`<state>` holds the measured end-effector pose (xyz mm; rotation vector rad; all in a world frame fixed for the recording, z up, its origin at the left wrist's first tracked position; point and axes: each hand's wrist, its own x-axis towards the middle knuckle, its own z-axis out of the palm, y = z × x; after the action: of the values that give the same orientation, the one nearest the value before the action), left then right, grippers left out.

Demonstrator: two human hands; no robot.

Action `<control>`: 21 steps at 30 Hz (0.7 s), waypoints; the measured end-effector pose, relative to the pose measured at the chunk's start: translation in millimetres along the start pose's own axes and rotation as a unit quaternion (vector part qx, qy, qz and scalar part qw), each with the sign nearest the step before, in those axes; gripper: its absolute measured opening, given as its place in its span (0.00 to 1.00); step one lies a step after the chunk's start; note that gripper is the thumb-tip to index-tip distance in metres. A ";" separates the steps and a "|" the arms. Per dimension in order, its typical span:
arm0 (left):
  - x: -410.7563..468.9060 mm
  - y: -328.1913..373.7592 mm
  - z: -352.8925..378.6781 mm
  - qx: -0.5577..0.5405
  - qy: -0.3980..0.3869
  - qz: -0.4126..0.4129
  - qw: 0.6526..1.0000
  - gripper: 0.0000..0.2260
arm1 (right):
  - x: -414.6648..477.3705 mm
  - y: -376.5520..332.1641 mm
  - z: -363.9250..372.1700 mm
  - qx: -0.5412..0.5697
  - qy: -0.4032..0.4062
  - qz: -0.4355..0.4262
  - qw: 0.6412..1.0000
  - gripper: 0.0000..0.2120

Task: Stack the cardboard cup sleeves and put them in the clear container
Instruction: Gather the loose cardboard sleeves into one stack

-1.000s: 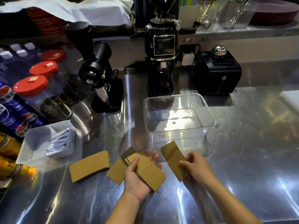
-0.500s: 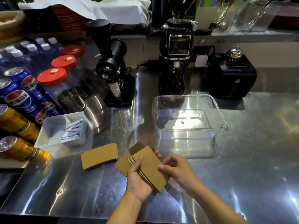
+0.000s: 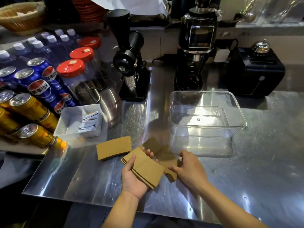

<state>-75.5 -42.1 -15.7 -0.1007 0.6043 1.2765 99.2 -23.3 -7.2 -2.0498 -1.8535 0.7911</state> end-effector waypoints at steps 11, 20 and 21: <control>-2.2 3.6 -2.7 0.019 0.004 -0.004 1.000 0.17 | -4.0 -4.8 11.7 -0.071 -0.012 0.006 0.997 0.30; 2.0 -0.2 1.4 0.038 0.025 -0.036 0.998 0.16 | -7.4 10.0 -1.5 0.117 0.006 0.067 0.991 0.07; 1.9 -0.5 1.6 0.040 0.026 -0.038 0.998 0.16 | -7.7 12.0 -5.5 0.132 0.026 0.058 0.989 0.07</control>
<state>-74.1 -39.9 -15.4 -0.0899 0.6903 1.1770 112.0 -31.6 -7.4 -2.0016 -1.5218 0.9466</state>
